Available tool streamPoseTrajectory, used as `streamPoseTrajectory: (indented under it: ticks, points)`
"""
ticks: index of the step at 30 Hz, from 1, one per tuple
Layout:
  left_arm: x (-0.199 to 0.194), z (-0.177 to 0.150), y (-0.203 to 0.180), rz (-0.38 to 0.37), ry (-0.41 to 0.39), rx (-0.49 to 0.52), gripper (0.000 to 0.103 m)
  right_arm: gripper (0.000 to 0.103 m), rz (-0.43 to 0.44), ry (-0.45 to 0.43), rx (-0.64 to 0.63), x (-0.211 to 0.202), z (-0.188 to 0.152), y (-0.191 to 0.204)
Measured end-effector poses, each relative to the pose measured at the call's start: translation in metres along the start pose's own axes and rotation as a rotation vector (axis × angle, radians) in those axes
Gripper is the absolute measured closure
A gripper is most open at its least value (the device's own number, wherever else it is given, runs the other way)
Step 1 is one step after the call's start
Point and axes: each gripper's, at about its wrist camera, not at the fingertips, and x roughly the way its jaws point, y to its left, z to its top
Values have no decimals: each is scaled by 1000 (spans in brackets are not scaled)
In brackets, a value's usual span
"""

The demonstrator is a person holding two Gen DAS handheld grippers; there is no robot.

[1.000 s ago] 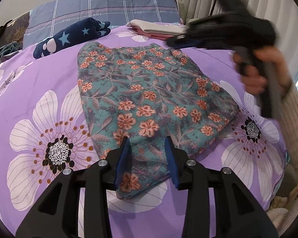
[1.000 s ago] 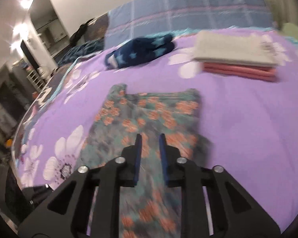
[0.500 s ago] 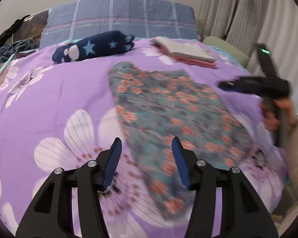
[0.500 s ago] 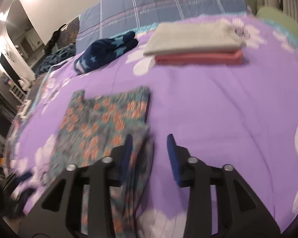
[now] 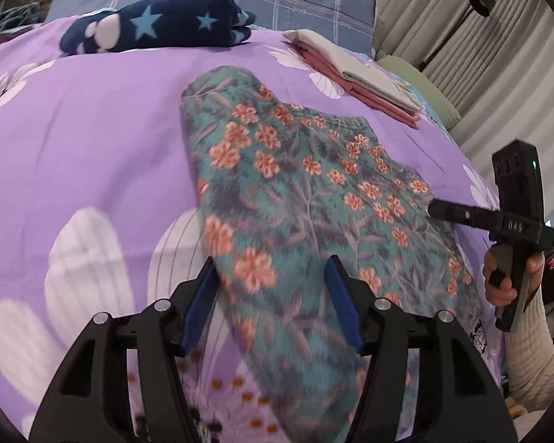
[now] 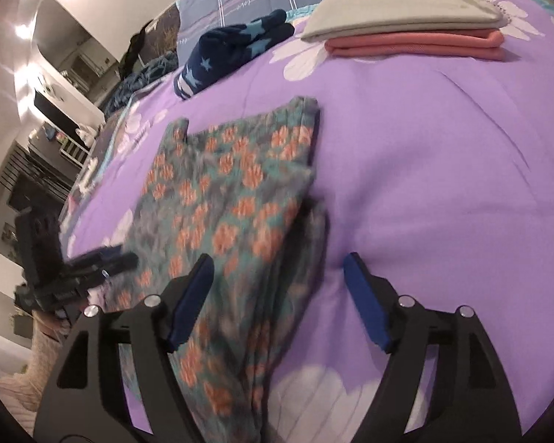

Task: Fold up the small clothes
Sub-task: 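Grasp the dress end with both grippers side by side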

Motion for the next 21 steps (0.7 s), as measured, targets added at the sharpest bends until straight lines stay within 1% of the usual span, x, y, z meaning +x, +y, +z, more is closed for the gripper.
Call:
streamPoseTrajectory:
  ticks: [3, 4, 5, 6, 8, 11, 13, 15, 17, 21]
  points:
    - [10, 11, -2, -8, 6, 12, 41, 36, -31, -2, -18, 6, 8, 5]
    - [11, 13, -2, -7, 7, 16, 41, 41, -48, -1, -27, 6, 9, 8]
    - [13, 16, -4, -5, 9, 24, 41, 44, -60, 3, -31, 4, 9, 11]
    - [14, 17, -4, -5, 10, 25, 41, 49, -57, 19, -30, 4, 8, 13]
    - [12, 16, -3, -11, 8, 31, 41, 50, -39, 70, -30, 4, 1, 16]
    - [9, 11, 2, -33, 7, 39, 41, 52, -40, 100, -15, 2, -8, 13]
    - [8, 9, 4, -48, 4, 44, 41, 52, -10, 119, 20, 2, -7, 8]
    - [11, 10, 6, -64, -1, 47, 41, 49, 35, 143, 49, 12, 0, 3]
    - [14, 13, 7, -72, -8, 42, 41, 48, 58, 151, 40, 26, 10, 4]
    - [21, 21, 8, -89, -19, 30, 41, 48, 98, 118, 37, 45, 29, 7]
